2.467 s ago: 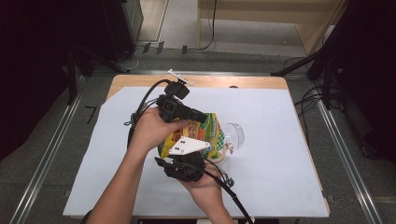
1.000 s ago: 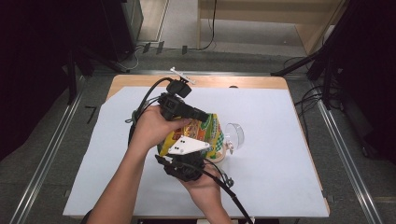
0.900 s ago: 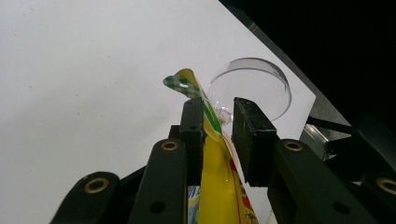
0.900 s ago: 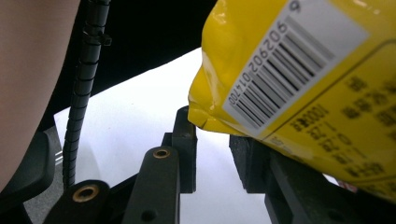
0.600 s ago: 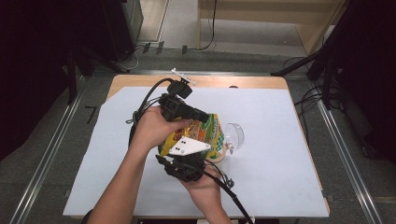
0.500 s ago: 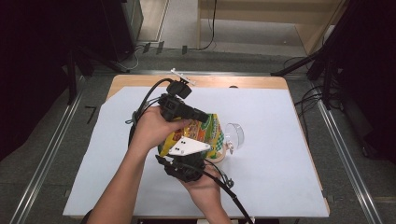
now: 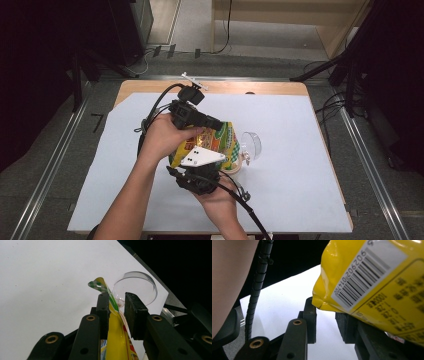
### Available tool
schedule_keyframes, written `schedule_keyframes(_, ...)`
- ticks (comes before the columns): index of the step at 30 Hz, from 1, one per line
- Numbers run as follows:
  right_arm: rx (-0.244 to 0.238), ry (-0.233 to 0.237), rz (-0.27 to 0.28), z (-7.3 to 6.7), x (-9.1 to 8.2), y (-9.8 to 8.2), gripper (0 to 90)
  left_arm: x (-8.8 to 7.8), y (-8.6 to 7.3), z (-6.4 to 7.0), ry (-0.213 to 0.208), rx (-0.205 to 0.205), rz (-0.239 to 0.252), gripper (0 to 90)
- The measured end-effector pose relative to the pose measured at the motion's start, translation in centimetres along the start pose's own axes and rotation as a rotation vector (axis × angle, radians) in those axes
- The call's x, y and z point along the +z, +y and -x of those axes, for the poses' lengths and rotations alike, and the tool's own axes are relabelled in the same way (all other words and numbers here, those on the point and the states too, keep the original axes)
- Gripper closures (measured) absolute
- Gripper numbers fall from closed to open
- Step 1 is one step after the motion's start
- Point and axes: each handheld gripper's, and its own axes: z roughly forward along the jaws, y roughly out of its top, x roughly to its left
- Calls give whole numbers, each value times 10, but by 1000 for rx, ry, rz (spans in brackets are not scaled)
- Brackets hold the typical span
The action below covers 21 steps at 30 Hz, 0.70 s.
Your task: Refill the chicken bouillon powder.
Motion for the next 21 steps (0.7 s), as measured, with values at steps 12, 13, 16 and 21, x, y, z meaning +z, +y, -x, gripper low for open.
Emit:
schedule_keyframes(12,12,-2,2,0,0,0,720,0,0,5,19,13,3,745)
schedule_keyframes(13,12,-2,2,0,0,0,720,0,0,5,18,14,3,745)
schedule_keyframes(16,13,0,1,0,0,0,720,0,1,4,14,11,0,746)
schedule_keyframes(21,6,-1,-3,1,0,0,720,0,1,4,16,13,1,745)
